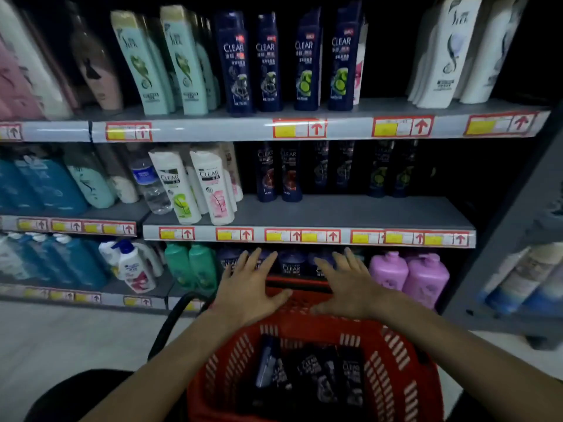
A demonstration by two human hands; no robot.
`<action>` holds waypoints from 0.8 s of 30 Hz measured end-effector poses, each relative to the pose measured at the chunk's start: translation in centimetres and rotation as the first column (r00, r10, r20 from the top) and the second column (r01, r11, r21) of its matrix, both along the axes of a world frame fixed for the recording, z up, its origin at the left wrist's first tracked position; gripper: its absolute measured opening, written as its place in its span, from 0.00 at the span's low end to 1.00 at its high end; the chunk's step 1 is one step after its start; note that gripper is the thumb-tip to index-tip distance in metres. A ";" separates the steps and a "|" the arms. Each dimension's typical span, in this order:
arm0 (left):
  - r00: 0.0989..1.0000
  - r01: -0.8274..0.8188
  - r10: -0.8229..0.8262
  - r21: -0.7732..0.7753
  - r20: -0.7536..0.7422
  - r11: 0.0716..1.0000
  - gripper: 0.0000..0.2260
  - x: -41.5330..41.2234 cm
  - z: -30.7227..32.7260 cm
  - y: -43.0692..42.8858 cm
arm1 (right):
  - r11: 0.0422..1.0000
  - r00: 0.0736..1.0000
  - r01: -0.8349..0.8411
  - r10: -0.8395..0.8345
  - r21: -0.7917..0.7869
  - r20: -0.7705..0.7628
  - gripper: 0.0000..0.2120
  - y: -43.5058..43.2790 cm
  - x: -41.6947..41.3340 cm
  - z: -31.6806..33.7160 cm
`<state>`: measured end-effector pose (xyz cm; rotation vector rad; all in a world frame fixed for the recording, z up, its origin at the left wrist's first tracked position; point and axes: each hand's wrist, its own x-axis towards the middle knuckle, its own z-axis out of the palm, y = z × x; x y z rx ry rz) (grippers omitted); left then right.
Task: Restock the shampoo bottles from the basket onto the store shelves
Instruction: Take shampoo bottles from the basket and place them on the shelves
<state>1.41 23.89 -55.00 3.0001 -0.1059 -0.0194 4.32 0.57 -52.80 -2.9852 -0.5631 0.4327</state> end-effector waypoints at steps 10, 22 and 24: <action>0.952 0.049 -0.019 0.090 -0.306 0.995 0.44 -2.9 -11.9 0.4 | 0.944 0.952 -0.260 0.215 -0.202 -0.218 0.49 1.3 -5.8 -10.0; 0.816 -0.103 0.237 0.270 -0.528 0.957 0.44 -0.1 -23.3 -0.9 | 0.893 0.883 -0.379 0.270 -0.244 -0.384 0.32 -0.6 -6.8 -15.1; 0.799 -0.140 0.283 0.293 -0.530 0.946 0.40 0.5 -24.3 -1.5 | 0.882 0.883 -0.393 0.283 -0.259 -0.375 0.26 -0.8 -6.6 -15.2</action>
